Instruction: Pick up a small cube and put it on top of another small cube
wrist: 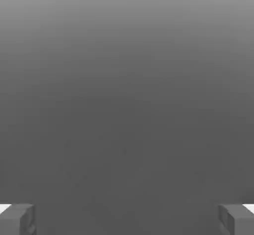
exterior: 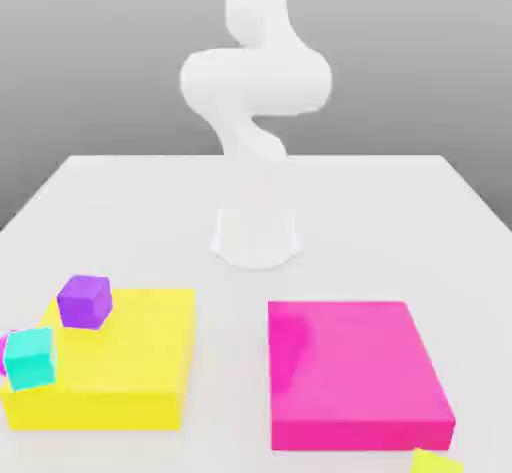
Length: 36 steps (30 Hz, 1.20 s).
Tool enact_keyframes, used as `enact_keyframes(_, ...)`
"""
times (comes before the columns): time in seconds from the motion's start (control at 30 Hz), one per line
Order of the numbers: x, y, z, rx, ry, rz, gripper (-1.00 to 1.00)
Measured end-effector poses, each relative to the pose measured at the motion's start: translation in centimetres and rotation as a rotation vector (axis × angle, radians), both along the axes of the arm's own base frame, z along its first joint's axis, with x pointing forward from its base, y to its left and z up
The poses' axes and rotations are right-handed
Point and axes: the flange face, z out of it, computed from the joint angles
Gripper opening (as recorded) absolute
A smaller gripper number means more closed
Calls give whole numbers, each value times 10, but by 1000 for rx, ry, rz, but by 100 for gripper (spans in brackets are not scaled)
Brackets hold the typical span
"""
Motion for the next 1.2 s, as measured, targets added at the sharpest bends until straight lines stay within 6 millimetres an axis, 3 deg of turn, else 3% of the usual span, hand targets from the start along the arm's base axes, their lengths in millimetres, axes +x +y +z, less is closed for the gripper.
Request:
enact_keyframes(0.3,100,44,-121,-49,218,-136,0)
enact_keyframes(0.57,152,78,-245,-46,384,-213,0)
enact_keyframes(0.83,169,116,-367,14,536,-269,0)
enact_keyframes(1.2,154,173,-507,176,711,-332,0)
